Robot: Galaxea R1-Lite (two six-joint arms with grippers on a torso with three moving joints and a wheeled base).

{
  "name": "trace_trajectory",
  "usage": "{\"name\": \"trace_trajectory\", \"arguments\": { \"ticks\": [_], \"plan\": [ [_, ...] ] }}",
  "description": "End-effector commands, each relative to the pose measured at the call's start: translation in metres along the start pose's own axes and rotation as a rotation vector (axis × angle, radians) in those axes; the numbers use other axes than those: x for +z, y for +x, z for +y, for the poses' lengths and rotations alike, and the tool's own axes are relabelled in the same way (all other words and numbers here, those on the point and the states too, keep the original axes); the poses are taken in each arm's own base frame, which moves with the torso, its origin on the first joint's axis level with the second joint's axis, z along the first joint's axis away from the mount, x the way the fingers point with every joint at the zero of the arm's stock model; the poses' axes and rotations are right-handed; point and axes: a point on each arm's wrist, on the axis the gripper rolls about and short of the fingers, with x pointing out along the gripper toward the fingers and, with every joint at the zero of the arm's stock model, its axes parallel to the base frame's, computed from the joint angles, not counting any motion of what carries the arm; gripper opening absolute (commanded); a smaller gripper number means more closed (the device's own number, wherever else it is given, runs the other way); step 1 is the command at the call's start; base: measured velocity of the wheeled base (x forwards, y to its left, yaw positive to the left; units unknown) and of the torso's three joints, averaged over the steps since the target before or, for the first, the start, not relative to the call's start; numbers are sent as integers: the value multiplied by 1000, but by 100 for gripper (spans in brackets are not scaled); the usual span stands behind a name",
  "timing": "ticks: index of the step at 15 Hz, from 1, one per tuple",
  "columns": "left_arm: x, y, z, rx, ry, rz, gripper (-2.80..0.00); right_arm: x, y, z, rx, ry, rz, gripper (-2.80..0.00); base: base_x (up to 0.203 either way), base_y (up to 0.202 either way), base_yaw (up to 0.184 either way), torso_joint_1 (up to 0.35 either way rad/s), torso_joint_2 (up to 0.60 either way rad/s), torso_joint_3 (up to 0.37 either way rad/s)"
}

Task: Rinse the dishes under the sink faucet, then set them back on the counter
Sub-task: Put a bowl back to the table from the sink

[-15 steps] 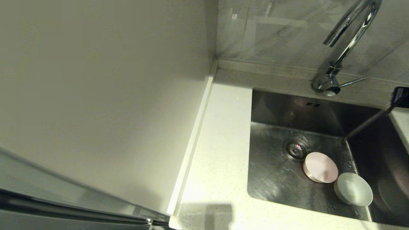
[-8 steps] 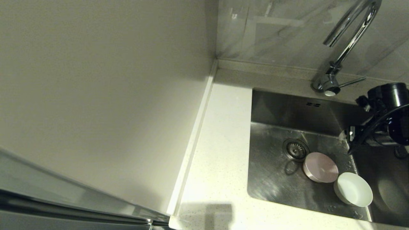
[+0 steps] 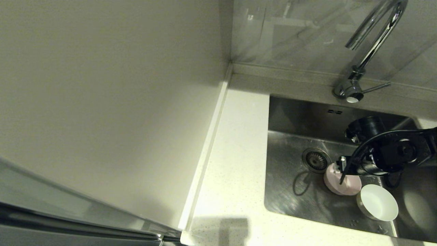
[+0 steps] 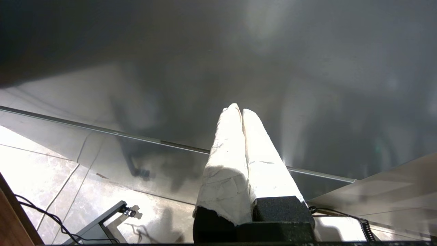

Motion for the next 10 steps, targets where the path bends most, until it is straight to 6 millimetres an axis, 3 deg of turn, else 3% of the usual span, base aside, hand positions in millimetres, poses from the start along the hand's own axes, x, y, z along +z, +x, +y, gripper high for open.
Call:
{"name": "trace_trajectory", "arguments": {
  "ticks": [1,10],
  "plan": [
    [0,0,0,1,-1,-3,-280,-12,20,17,6,-31,52,0,0,0,0,0,0,0],
    [0,0,0,1,-1,-3,-280,-24,78,42,-9,-30,126,0,0,0,0,0,0,0]
  ]
}}
